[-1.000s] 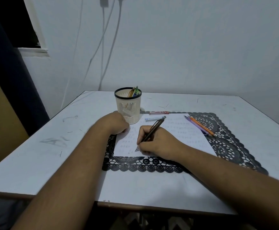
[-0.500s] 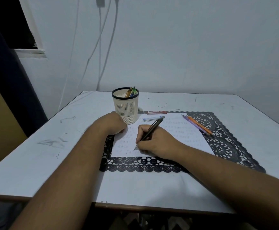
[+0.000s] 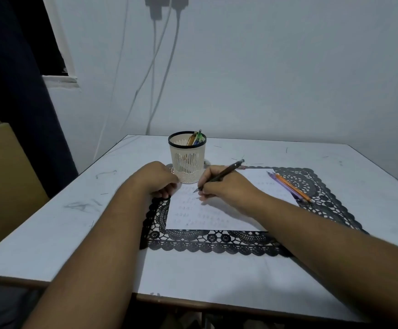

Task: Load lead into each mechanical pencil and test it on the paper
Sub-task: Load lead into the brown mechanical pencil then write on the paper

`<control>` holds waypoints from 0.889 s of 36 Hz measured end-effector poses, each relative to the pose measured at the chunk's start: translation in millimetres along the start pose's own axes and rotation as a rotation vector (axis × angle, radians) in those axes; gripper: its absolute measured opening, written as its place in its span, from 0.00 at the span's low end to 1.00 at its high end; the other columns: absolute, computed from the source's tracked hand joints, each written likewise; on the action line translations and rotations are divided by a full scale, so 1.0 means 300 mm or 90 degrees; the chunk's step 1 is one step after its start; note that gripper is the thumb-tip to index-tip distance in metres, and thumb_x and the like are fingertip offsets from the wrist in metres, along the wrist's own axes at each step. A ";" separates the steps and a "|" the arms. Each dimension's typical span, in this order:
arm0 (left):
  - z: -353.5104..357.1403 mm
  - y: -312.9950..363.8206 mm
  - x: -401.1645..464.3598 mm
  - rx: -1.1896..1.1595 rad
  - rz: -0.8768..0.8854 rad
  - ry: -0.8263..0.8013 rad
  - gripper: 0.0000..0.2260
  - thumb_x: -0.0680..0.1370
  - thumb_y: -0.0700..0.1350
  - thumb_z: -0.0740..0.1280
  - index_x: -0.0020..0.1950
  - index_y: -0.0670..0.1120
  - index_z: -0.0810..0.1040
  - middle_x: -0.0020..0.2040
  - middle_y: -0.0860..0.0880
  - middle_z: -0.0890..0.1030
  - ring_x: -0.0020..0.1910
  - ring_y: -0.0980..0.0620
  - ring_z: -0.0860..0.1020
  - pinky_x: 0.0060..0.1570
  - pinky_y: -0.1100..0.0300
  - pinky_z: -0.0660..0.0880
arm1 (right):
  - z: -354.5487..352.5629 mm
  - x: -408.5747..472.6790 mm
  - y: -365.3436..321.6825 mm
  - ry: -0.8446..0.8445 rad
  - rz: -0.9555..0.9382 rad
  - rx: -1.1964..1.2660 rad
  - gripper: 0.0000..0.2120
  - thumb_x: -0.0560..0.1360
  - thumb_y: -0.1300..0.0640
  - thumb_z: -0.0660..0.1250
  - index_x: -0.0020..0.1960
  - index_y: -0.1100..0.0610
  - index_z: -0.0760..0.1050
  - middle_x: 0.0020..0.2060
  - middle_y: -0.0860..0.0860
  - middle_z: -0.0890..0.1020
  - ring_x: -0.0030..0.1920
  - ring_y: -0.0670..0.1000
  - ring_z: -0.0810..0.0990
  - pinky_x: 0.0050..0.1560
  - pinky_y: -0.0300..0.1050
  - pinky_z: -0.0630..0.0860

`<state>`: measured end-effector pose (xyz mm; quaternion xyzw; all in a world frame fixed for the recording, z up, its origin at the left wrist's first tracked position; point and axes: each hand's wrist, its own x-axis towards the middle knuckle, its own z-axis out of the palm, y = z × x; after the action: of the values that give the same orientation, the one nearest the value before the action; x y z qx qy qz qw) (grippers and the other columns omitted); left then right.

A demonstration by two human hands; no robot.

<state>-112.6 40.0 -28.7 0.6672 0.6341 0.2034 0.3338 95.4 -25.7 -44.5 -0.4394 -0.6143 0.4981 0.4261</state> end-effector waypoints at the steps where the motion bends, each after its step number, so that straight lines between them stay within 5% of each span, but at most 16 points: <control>1: -0.007 -0.007 0.008 0.029 0.009 0.034 0.09 0.78 0.43 0.71 0.42 0.39 0.82 0.32 0.46 0.81 0.26 0.52 0.76 0.28 0.63 0.70 | 0.013 0.019 -0.009 -0.001 -0.009 -0.010 0.07 0.77 0.72 0.69 0.45 0.61 0.80 0.39 0.55 0.85 0.46 0.56 0.85 0.57 0.54 0.84; 8: -0.023 -0.031 0.019 0.135 -0.040 0.026 0.17 0.72 0.55 0.79 0.38 0.42 0.81 0.36 0.47 0.80 0.34 0.50 0.76 0.35 0.57 0.68 | 0.100 0.095 0.034 -0.015 0.012 0.042 0.06 0.77 0.72 0.68 0.46 0.62 0.77 0.38 0.59 0.81 0.40 0.58 0.81 0.47 0.51 0.82; 32: -0.008 -0.022 0.035 0.171 -0.053 0.014 0.16 0.73 0.55 0.78 0.38 0.44 0.79 0.38 0.46 0.79 0.37 0.50 0.75 0.37 0.56 0.69 | 0.119 0.115 0.071 -0.008 0.007 0.011 0.09 0.76 0.72 0.68 0.41 0.60 0.77 0.34 0.57 0.78 0.37 0.54 0.77 0.41 0.47 0.78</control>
<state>-117.8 50.7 -33.2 0.6765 0.6865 0.1104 0.2427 54.8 1.6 -67.5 -0.4358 -0.6101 0.5084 0.4235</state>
